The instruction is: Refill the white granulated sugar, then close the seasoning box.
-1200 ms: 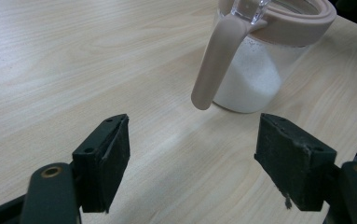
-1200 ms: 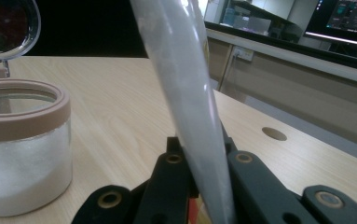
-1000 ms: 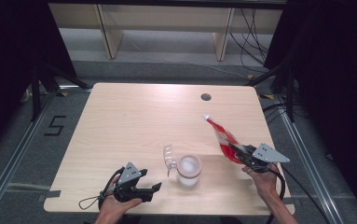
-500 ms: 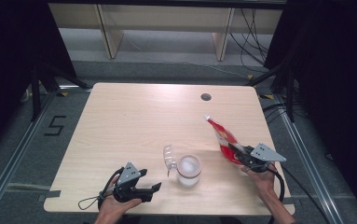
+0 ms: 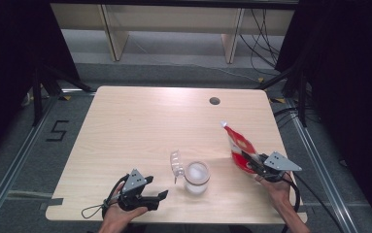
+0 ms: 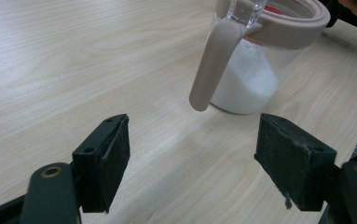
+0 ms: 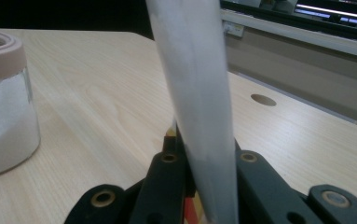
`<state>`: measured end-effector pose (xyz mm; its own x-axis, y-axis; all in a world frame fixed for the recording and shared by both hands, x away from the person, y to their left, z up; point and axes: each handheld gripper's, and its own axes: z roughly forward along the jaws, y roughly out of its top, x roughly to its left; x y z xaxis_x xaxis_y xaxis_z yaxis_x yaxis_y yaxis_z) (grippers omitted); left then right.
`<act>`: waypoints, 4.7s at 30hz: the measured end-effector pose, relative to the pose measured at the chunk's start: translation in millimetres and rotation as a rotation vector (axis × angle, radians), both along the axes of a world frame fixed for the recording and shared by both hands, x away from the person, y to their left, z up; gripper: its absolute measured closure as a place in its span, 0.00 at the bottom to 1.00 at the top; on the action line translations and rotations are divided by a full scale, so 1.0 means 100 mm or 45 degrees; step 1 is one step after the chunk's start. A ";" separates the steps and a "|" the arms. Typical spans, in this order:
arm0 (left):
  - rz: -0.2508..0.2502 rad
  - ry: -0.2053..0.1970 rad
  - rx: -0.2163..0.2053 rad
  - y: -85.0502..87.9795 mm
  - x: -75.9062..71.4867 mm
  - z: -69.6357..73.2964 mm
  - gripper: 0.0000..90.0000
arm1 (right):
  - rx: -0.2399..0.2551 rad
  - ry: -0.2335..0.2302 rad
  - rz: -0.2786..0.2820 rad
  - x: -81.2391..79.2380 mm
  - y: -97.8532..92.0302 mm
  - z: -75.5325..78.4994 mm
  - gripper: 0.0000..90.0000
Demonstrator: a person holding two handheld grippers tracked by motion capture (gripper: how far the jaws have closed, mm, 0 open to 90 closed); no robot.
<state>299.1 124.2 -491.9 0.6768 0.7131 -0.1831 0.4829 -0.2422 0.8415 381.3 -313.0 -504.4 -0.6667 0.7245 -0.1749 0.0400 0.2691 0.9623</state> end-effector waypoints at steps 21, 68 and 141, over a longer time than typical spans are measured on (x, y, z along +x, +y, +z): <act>0.008 0.000 0.002 0.00 0.00 0.00 0.28 | 0.089 0.176 -0.086 -0.09 -0.10 0.01 0.76; 0.020 0.004 -0.018 0.01 0.01 0.00 0.26 | 0.140 0.240 -0.268 -0.57 -0.28 0.36 0.30; 0.038 -0.181 -0.086 -0.15 0.22 0.35 0.88 | -0.155 0.500 -0.123 -1.07 0.10 0.18 0.18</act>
